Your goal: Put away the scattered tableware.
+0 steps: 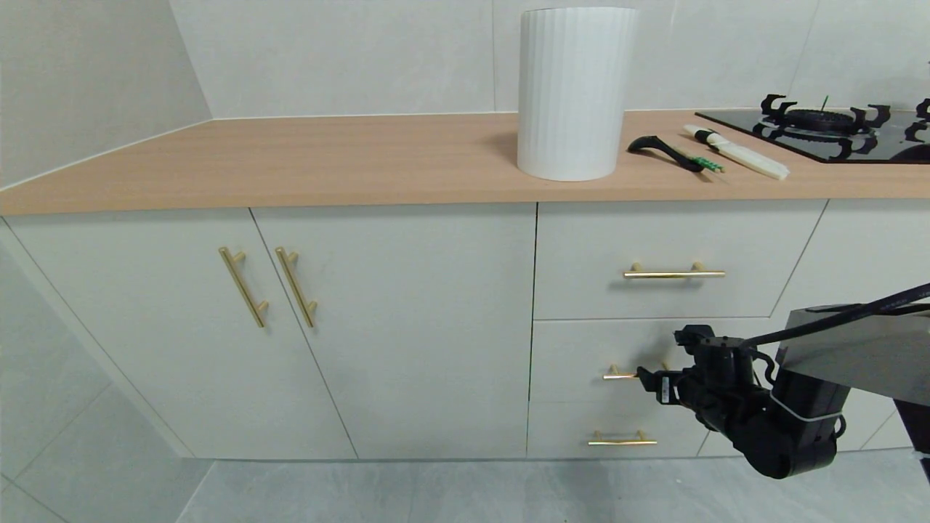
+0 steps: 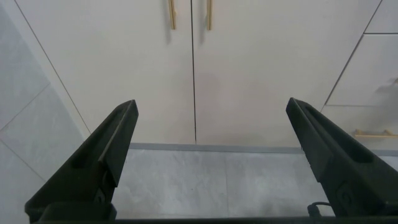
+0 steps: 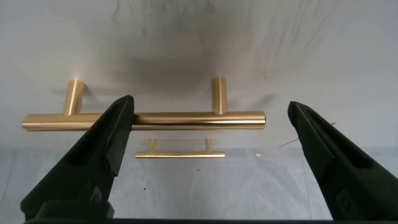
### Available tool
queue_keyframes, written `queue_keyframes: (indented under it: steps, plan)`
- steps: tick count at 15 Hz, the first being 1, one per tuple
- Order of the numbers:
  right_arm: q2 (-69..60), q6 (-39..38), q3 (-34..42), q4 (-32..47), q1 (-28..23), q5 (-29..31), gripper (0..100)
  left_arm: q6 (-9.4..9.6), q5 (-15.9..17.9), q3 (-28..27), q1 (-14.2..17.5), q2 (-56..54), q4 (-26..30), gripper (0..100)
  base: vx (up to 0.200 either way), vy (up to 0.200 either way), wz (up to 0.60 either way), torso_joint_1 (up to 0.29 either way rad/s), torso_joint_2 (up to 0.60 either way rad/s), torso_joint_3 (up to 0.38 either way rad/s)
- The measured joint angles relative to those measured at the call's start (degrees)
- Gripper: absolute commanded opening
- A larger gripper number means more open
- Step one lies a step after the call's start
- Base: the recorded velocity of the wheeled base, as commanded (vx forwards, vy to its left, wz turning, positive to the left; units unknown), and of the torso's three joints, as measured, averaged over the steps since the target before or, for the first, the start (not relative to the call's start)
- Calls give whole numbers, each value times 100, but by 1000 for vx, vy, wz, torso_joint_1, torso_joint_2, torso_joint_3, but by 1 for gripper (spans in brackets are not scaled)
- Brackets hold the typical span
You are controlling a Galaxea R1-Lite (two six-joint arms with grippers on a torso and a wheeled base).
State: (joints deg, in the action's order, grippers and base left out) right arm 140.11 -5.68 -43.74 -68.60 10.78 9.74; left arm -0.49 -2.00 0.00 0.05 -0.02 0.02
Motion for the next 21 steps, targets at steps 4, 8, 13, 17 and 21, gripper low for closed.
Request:
queue_keyframes:
  steps: [4, 8, 13, 17, 21]
  plan:
    - [-13, 0, 37, 15, 5, -4, 100, 2, 1, 0, 2, 0, -2, 100, 0, 0, 0, 0, 0, 0]
    - [-41, 2, 50, 200, 5, -13, 100, 0, 0, 0, 0, 0, -2, 100, 0, 0, 0, 0, 0, 0]
    - [-151, 11, 151, 393, 0, -15, 100, 2, 0, 0, 0, 0, 0, 100, 0, 0, 0, 0, 0, 0]
    - [-1025, 13, 479, 1780, -1, -364, 100, 2, 1, 0, 0, 0, 0, 100, 0, 0, 0, 0, 0, 0]
    - [-2365, -1, 566, 3116, 2, -841, 100, 2, 1, 0, 2, 0, 0, 100, 0, 0, 0, 0, 0, 0]
